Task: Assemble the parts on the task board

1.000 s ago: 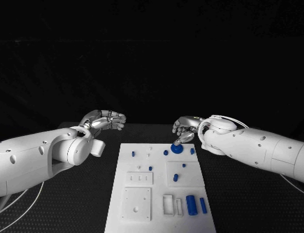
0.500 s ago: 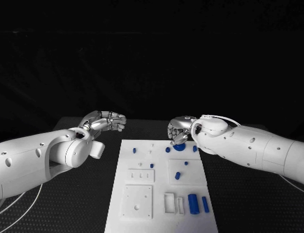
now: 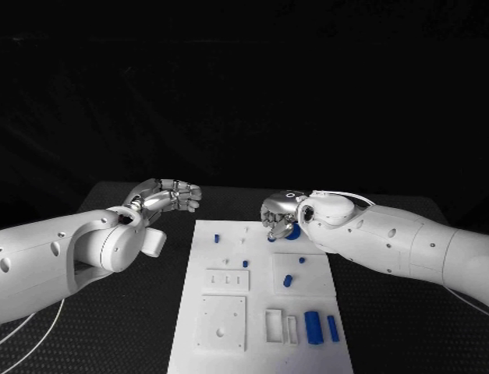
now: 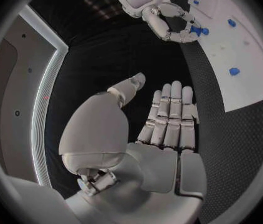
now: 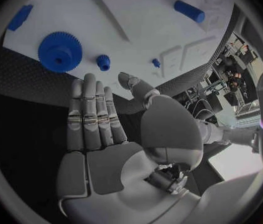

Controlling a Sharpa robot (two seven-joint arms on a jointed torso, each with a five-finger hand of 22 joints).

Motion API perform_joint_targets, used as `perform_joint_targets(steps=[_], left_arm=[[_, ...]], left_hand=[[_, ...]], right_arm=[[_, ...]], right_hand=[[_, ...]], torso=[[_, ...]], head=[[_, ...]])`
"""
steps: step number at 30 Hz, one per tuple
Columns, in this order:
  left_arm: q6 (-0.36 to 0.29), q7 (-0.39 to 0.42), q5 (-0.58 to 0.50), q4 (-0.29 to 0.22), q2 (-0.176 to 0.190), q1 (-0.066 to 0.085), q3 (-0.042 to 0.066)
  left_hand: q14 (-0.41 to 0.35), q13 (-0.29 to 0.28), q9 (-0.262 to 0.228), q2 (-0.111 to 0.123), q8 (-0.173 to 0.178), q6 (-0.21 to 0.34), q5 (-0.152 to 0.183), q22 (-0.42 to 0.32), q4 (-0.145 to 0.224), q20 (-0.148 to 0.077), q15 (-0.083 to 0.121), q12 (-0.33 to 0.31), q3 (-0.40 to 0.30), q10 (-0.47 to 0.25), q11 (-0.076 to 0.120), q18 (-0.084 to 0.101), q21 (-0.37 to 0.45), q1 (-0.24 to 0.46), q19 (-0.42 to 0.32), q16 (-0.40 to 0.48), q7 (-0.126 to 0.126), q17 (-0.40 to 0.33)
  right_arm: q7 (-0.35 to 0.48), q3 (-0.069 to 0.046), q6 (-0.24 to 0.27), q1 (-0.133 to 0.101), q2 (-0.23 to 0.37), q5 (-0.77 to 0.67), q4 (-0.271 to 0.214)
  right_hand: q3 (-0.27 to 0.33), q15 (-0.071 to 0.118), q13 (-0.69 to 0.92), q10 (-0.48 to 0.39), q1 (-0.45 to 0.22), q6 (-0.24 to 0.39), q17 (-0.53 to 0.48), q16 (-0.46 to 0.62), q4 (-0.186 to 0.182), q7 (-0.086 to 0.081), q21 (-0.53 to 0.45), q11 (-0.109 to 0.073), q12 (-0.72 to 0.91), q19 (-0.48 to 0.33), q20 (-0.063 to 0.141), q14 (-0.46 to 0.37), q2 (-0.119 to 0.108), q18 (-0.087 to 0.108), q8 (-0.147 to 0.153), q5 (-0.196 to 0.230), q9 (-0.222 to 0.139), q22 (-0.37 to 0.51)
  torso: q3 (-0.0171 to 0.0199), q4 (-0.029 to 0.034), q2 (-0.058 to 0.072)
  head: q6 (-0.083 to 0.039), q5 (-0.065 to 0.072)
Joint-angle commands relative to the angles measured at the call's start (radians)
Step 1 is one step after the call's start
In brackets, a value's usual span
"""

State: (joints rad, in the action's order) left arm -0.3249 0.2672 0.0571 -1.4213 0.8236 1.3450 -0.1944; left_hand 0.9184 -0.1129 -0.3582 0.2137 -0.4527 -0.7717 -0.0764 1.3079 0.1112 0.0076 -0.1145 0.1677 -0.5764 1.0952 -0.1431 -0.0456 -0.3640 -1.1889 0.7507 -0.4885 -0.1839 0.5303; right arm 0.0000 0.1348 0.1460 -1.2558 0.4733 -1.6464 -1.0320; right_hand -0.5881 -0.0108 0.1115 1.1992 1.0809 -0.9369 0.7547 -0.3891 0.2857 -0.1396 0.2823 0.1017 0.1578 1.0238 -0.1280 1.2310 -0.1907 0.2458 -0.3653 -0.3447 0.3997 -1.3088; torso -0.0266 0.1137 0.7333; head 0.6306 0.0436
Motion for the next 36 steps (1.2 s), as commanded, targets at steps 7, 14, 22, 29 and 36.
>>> perform_joint_targets(steps=[7,14,22,29,36], left_arm=[[0.012,0.005,0.004,0.003,-0.003,0.004,0.001],[0.015,0.003,0.003,0.014,-0.006,0.004,0.001],[0.013,0.003,0.003,0.015,-0.004,0.007,0.001],[0.000,0.001,0.003,0.014,-0.001,0.007,0.001],[-0.001,0.000,0.003,0.016,-0.002,0.007,0.001]], left_hand=[[-0.006,0.002,-0.002,0.006,0.004,0.006,0.003,0.021,-0.003,0.009,-0.003,-0.008,-0.006,-0.008,-0.002,-0.009,-0.008,0.012,-0.002,0.005,0.000,0.002],[-0.008,0.003,-0.002,0.006,0.004,0.007,0.003,0.021,-0.004,0.009,-0.004,-0.010,-0.007,-0.011,-0.003,-0.009,-0.008,0.014,-0.003,0.007,0.000,0.001],[-0.009,0.003,-0.002,0.006,0.004,0.008,0.003,0.021,-0.004,0.010,-0.005,-0.012,-0.008,-0.013,-0.003,-0.009,-0.009,0.014,-0.003,0.007,0.001,0.002],[-0.013,0.005,-0.004,0.010,0.004,0.009,0.003,0.022,-0.002,0.011,-0.006,-0.017,-0.009,-0.020,-0.005,-0.009,-0.009,0.013,-0.008,0.009,0.001,0.001],[-0.014,0.007,-0.005,0.010,0.004,0.010,0.003,0.022,-0.003,0.012,-0.007,-0.022,-0.010,-0.028,-0.006,-0.009,-0.010,0.013,-0.011,0.010,0.002,0.002]], right_arm=[[-0.008,0.000,-0.007,0.002,0.006,-0.067,0.000],[-0.008,0.001,-0.006,0.003,0.006,-0.068,0.007],[-0.005,0.003,-0.006,0.019,-0.002,-0.071,0.024],[-0.004,0.003,-0.008,0.027,-0.001,-0.074,0.023],[-0.002,0.003,-0.012,0.029,0.001,-0.082,0.015]], right_hand=[[-0.005,0.008,-0.009,0.014,0.005,-0.009,0.026,-0.005,-0.002,-0.005,0.029,0.004,-0.014,0.029,0.009,0.032,-0.012,0.016,0.007,0.002,-0.004,-0.024],[-0.003,0.012,-0.015,0.020,0.005,-0.010,0.051,-0.018,-0.001,-0.005,0.052,0.002,-0.024,0.039,0.017,0.046,-0.015,0.016,0.011,0.006,-0.008,-0.025],[-0.008,0.012,-0.018,0.022,0.011,-0.011,0.059,-0.019,-0.001,-0.005,0.060,0.002,-0.029,0.034,0.017,0.043,-0.016,0.016,0.013,0.014,-0.010,-0.025],[-0.027,0.021,-0.020,0.045,0.024,-0.025,0.091,-0.046,-0.002,-0.001,0.102,-0.006,-0.032,0.053,0.028,0.066,-0.012,0.016,0.011,0.044,-0.012,-0.026],[-0.056,0.031,-0.017,0.075,0.026,-0.047,0.122,-0.103,-0.002,0.007,0.166,-0.016,-0.034,0.062,0.042,0.070,-0.005,0.016,0.007,0.072,-0.011,-0.025]], torso=[[-0.0077,0.0057,0.024],[-0.0119,0.0043,0.032],[-0.0139,0.0072,0.035],[-0.0127,0.0057,0.038],[-0.0141,0.0021,0.041]], head=[[-0.001,0.006],[-0.003,0.007],[-0.005,0.007],[-0.002,0.004],[-0.001,0.002]])
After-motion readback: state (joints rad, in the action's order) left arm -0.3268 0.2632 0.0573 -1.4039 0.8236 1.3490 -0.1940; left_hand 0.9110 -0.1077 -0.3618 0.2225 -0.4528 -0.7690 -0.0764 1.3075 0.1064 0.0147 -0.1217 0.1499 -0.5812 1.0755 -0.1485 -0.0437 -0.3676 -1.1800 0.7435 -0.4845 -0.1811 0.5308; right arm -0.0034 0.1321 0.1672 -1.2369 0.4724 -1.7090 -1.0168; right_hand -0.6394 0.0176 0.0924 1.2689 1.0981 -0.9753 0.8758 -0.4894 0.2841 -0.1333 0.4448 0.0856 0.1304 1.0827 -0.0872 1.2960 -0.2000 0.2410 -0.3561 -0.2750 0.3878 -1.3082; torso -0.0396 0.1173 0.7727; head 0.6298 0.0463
